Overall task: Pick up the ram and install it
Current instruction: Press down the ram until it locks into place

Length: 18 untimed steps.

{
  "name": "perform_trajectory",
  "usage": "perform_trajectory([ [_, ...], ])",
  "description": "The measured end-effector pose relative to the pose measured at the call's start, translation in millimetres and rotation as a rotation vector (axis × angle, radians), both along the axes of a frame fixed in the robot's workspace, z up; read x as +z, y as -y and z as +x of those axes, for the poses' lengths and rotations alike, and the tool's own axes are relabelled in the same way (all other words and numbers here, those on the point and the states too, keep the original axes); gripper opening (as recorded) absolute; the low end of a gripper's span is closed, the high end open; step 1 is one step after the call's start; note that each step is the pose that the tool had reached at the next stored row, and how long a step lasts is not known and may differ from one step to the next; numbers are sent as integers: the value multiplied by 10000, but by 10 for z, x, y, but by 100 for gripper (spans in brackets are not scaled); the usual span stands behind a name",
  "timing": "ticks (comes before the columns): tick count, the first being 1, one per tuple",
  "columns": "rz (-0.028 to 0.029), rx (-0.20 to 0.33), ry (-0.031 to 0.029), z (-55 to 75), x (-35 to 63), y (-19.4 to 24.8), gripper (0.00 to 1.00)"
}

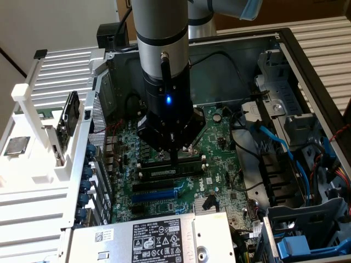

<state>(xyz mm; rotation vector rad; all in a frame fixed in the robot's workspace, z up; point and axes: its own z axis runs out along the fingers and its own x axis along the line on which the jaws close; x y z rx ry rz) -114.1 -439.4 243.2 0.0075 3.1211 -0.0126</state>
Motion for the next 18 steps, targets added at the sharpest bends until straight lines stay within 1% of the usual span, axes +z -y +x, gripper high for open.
perform_trajectory([
  [7,0,-198,0,0,0,0,11],
  [12,0,-602,0,0,0,0,11],
  [18,0,-624,0,0,0,0,11],
])
